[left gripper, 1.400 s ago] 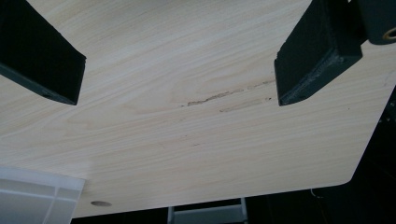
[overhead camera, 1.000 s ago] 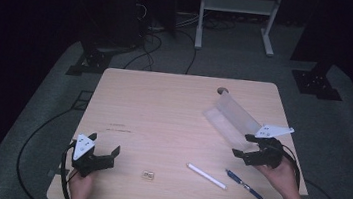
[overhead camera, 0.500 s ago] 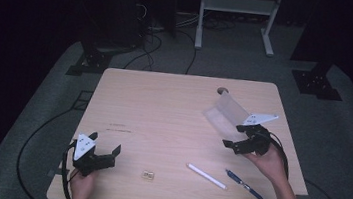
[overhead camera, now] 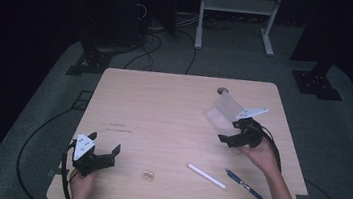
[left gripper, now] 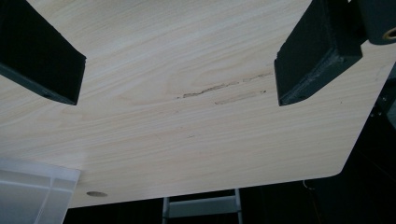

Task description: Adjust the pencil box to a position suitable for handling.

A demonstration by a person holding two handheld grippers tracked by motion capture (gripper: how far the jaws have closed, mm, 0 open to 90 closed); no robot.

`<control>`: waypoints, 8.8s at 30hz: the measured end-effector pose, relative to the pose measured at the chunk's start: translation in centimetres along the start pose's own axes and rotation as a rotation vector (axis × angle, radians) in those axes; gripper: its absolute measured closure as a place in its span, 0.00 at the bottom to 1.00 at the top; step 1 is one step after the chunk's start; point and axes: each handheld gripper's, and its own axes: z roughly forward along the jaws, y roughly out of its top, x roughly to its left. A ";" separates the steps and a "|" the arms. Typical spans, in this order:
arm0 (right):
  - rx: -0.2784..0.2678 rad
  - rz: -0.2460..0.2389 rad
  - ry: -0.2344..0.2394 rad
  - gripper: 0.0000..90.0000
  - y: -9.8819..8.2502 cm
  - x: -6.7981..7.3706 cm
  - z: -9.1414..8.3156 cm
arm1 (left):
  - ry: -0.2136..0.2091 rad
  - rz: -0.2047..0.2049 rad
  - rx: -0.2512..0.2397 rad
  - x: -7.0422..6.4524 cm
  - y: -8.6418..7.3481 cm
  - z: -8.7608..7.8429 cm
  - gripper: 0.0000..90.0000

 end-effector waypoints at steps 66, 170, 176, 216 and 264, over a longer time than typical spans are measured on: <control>0.238 -0.074 -0.023 0.96 0.8 -2.5 6.1 | -0.031 -0.168 -0.043 1.9 -0.6 -0.4 0.01; 0.074 -0.224 0.337 0.51 3.0 6.7 5.9 | -0.092 -0.148 -0.075 1.4 -0.8 -0.3 0.01; 0.051 -0.198 0.321 0.46 2.1 6.1 4.2 | -0.093 -0.145 -0.079 1.3 -0.8 -0.3 0.01; 0.078 -0.141 0.216 0.45 -6.8 4.4 -2.9 | -0.113 -0.118 -0.079 1.2 -0.8 -0.5 0.01; 0.061 -0.122 0.118 0.83 -14.3 4.8 -5.8 | -0.124 -0.104 -0.076 1.0 -0.9 -0.5 0.01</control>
